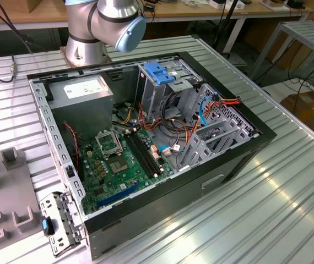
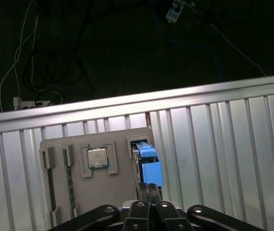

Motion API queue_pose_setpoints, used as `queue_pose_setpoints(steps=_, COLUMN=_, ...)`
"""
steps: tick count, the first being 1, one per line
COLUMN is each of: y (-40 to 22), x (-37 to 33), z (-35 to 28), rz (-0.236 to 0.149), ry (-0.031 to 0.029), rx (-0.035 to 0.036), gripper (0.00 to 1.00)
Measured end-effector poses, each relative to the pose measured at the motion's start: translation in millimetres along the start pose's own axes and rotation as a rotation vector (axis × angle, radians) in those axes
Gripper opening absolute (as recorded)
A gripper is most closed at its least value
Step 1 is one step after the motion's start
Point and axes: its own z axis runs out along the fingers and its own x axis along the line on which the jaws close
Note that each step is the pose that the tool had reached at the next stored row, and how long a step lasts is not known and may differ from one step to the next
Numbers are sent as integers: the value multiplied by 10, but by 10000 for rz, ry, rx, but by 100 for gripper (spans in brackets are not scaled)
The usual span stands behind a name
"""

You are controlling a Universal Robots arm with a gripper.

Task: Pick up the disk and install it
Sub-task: 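Pick up the disk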

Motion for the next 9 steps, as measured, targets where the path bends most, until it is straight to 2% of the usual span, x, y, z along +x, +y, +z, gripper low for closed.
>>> queue_pose_setpoints(steps=6, y=2, x=1, z=24, rz=-49, ry=14, rx=17, gripper=11)
queue_pose_setpoints(steps=7, y=7, x=0, z=28, rz=-72, ry=101, rx=68, gripper=11)
queue_pose_setpoints(steps=9, y=7, x=2, z=45, rz=-81, ry=113, rx=118, gripper=11)
